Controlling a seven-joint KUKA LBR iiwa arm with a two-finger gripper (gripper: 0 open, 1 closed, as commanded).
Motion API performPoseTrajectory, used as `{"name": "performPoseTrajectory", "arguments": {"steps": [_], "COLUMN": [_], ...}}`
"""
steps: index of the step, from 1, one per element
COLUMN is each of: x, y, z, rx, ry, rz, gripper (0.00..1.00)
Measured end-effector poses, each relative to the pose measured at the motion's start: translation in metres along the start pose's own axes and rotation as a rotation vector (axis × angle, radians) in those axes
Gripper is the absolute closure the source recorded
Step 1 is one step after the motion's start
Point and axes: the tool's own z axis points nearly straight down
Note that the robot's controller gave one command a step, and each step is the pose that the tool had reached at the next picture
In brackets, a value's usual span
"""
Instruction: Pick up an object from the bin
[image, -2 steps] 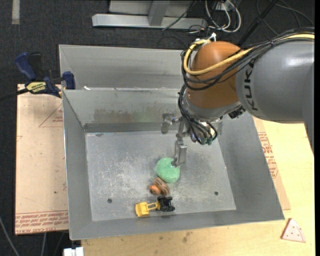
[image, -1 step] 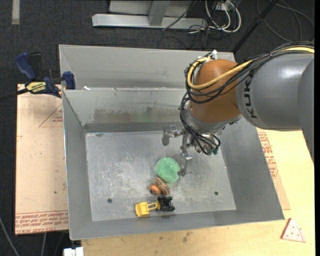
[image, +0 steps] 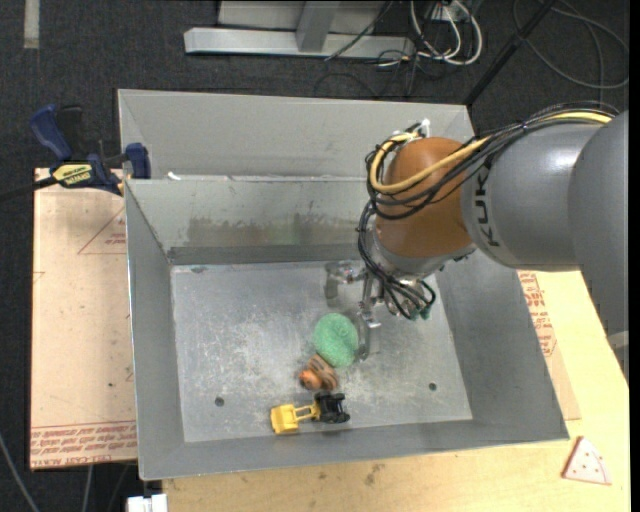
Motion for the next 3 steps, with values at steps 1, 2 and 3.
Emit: {"name": "performPoseTrajectory", "arguments": {"steps": [1, 2, 3], "x": [0.0243, 0.0243, 0.0243], "y": [0.0154, 0.0150, 0.0150], "z": [0.0183, 0.0183, 0.0183], "rx": [-0.001, -0.001, -0.001], "ry": [0.001, 0.001, 0.001], "rz": [-0.033, -0.033, -0.033], "gripper": [1.00, 0.00, 0.00]}}
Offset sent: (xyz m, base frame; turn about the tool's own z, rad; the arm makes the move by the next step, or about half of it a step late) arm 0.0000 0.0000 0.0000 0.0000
